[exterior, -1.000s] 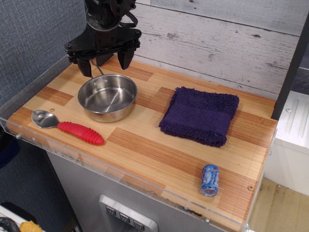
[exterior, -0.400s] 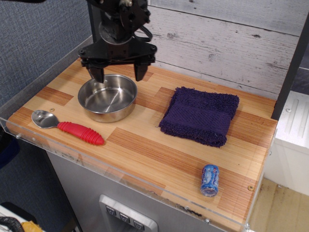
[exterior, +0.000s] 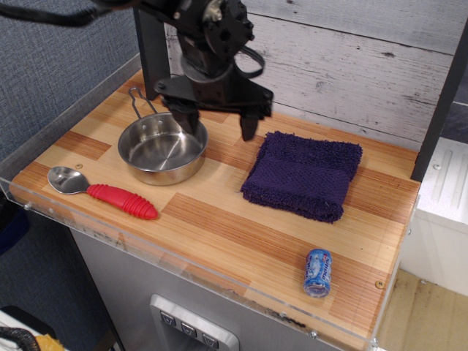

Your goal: Move cloth to the bottom edge

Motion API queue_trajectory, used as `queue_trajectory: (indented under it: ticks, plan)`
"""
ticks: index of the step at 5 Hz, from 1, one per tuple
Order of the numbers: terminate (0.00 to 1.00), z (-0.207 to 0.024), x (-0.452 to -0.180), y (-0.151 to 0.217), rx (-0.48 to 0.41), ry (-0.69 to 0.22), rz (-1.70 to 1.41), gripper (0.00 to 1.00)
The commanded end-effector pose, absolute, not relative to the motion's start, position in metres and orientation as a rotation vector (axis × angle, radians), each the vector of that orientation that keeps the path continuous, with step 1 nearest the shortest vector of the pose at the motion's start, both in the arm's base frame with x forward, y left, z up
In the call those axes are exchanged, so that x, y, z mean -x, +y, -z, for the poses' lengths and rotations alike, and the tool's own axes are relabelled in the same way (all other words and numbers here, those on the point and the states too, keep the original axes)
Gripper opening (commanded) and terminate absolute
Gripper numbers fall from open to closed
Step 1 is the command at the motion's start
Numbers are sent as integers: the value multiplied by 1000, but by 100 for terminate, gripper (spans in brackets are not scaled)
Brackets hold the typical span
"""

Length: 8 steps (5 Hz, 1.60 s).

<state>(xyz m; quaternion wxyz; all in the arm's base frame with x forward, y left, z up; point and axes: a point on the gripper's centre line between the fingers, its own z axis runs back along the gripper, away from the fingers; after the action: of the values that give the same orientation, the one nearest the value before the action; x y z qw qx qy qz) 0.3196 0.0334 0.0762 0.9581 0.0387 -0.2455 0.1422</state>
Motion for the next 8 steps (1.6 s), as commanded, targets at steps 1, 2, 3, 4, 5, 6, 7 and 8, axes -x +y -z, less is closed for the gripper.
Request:
queue_trajectory:
  ticks: [1, 2, 3, 4, 5, 6, 7, 8]
  plan:
    - [0, -86, -350, -25, -21, -542, -53, 100]
    - [0, -79, -358, -47, -8, -531, 25, 100]
    - [0, -69, -355, -52, -48, -501, 83, 100]
    - [0, -64, -352, -44, -78, -457, 90, 100]
    - [0, -62, -355, -33, -100, -406, 83, 100]
    - [0, -62, -360, -24, -85, -370, 62, 100]
    - [0, -56, -368, -26, -52, -342, 76, 100]
    - [0, -47, -370, -33, -20, -316, 109, 100]
